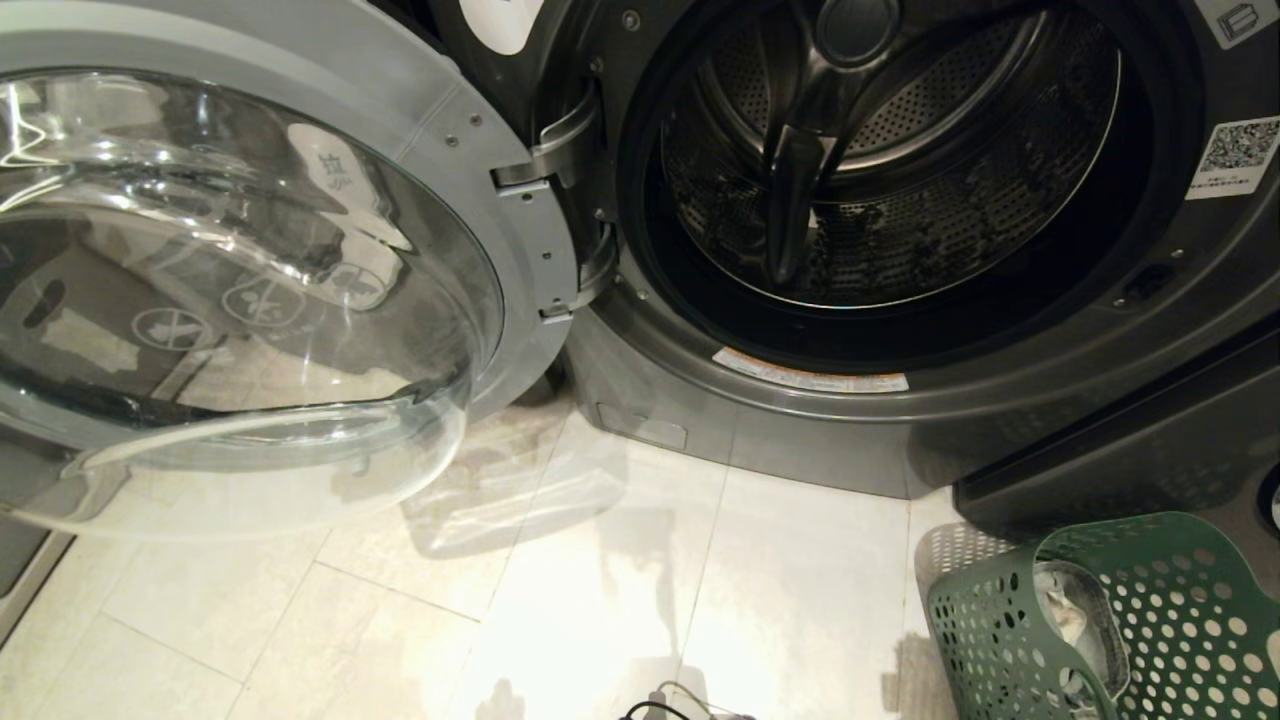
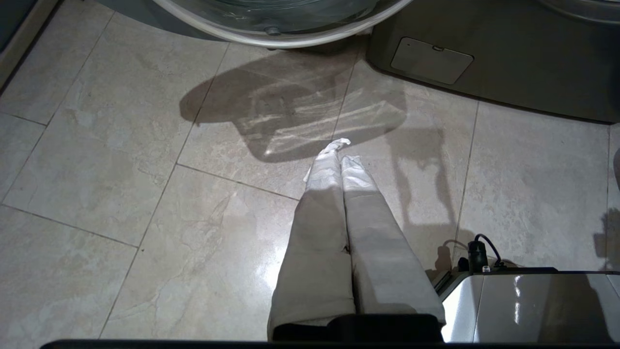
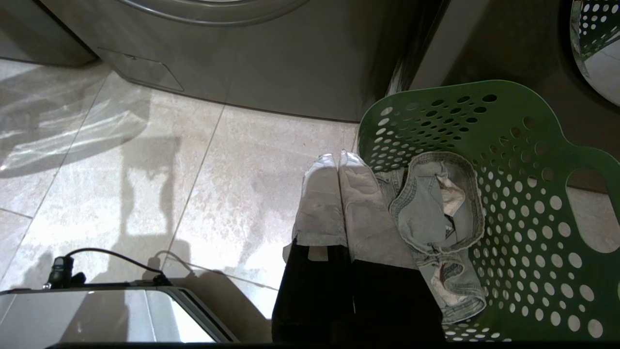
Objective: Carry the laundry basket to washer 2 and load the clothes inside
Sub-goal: Place the clothes into the washing machine
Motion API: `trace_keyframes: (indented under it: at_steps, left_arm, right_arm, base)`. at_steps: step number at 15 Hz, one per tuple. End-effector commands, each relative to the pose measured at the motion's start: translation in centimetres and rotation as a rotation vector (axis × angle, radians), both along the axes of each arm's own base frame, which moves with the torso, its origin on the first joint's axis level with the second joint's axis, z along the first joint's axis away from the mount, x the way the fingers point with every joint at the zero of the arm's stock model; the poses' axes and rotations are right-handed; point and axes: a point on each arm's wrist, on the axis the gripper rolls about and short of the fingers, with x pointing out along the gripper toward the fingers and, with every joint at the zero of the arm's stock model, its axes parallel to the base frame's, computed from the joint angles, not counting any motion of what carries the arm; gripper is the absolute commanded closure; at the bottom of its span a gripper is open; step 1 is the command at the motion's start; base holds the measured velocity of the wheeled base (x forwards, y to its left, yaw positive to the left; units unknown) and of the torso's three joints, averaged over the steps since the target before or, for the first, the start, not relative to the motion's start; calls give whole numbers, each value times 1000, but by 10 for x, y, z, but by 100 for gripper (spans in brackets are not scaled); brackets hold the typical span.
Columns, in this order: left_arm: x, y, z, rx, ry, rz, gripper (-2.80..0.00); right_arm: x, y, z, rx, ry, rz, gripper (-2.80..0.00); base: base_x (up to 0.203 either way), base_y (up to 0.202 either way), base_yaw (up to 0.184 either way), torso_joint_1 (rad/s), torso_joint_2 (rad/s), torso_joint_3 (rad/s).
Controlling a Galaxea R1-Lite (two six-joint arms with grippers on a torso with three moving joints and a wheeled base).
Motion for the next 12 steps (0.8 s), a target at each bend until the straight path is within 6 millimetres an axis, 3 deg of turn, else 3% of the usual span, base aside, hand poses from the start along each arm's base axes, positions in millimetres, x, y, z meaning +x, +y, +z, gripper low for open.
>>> trace_keyframes:
  at_steps: [1,5,9,12]
  left_arm:
    - [0,0,0,0,1,-1,0]
    - [0,0,0,0,0,-1,0]
    - [0,0,0,0,1,0,0]
    - [0,0,0,-2,3,-1,0]
  right_arm:
    - [0,0,0,0,1,0,0]
    - [-2,0,7,-134,-21,2,0]
    - [-27,-1,74,-221,-58,-65,0]
    - [-6,-2,101,-148,173,-156,0]
  base:
    - [0,0,0,0,0,0]
    - [0,0,0,0,0,0]
    - [0,0,0,0,0,0]
    - [0,0,0,0,0,0]
